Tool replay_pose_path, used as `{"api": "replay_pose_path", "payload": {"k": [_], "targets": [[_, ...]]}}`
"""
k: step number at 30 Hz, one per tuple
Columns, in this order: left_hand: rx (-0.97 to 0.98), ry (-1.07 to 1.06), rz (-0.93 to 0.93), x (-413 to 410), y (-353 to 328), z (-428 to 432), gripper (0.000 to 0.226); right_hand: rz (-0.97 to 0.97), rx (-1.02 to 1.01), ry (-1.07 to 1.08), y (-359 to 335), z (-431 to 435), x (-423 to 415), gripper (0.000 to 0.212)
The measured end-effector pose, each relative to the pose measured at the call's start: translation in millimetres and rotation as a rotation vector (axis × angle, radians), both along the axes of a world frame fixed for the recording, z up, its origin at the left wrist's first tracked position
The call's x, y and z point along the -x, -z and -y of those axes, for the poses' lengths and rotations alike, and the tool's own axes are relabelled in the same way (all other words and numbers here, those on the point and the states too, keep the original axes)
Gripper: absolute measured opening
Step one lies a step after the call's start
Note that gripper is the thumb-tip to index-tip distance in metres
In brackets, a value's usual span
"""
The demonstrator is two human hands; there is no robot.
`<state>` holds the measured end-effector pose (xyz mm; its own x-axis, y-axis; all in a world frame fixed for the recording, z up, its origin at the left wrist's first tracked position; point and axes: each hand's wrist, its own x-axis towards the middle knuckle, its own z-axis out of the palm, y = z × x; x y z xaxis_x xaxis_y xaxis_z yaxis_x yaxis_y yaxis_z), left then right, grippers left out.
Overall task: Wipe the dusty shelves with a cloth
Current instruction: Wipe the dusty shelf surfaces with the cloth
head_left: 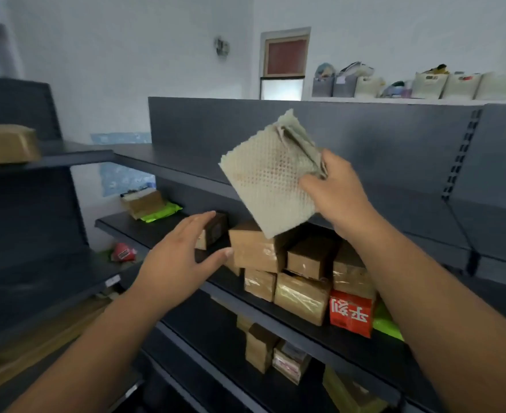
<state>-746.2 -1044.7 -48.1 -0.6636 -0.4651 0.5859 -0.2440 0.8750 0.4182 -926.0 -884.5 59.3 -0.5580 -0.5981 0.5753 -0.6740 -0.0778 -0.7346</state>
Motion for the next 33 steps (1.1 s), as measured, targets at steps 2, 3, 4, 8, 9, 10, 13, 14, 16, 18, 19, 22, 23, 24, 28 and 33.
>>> {"api": "replay_pose_path", "payload": {"k": [2, 3, 4, 8, 9, 10, 13, 14, 16, 18, 19, 22, 23, 24, 28, 33], "targets": [[-0.241, 0.022, -0.086, -22.5, 4.4, 3.4, 0.074, 0.251, 0.002, -0.262, 19.2, 27.6, -33.0, 0.029], [-0.397, 0.063, -0.162, -35.9, 5.8, 4.1, 0.067, 0.369, -0.016, -0.383, 29.3, 41.6, -46.8, 0.033], [-0.543, 0.102, -0.246, -50.0, 6.8, 3.9, 0.057, 0.468, -0.044, -0.482, 39.3, 55.3, -59.6, 0.035], [-0.717, -0.018, -0.464, -117.1, 14.4, 12.3, 0.032, 0.661, -0.169, -0.749, 75.8, 106.4, -110.3, 0.035], [-0.700, -0.075, -0.486, -136.6, 17.8, 16.3, 0.029, 0.663, -0.207, -0.791, 84.1, 118.7, -123.9, 0.034], [-0.687, -0.127, -0.495, -156.2, 21.4, 20.0, 0.028, 0.659, -0.250, -0.827, 91.5, 130.5, -138.6, 0.033], [-0.683, -0.266, -0.484, -217.4, 34.2, 32.0, 0.025, 0.673, -0.367, -0.919, 110.7, 164.9, -191.1, 0.032], [-0.677, -0.308, -0.474, -237.2, 38.8, 37.0, 0.025, 0.689, -0.392, -0.935, 115.9, 175.9, -210.6, 0.033], [-0.660, -0.374, -0.458, -277.4, 48.1, 48.3, 0.025, 0.726, -0.434, -0.965, 126.2, 199.4, -250.8, 0.031], [-0.642, -0.425, -0.448, -318.0, 57.0, 62.3, 0.024, 0.751, -0.505, -1.010, 134.1, 222.7, -291.9, 0.034], [-0.639, -0.444, -0.444, -339.0, 61.9, 71.3, 0.023, 0.760, -0.545, -1.033, 138.4, 235.4, -311.4, 0.038], [-0.628, -0.477, -0.413, -400.6, 76.6, 102.5, 0.022, 0.826, -0.635, -1.084, 154.0, 274.1, -368.4, 0.035], [-0.633, -0.484, -0.404, -419.9, 82.5, 115.0, 0.022, 0.853, -0.657, -1.088, 160.0, 286.8, -387.2, 0.035], [-0.641, -0.494, -0.390, -437.7, 88.3, 128.1, 0.022, 0.879, -0.677, -1.082, 166.9, 299.4, -405.3, 0.035], [-0.687, -0.543, -0.319, -487.9, 115.4, 178.8, 0.024, 0.939, -0.733, -1.006, 199.0, 344.3, -453.0, 0.032], [-0.715, -0.592, -0.183, -523.8, 150.7, 243.3, 0.020, 1.087, -0.613, -0.781, 228.5, 393.0, -436.1, 0.029]]}}
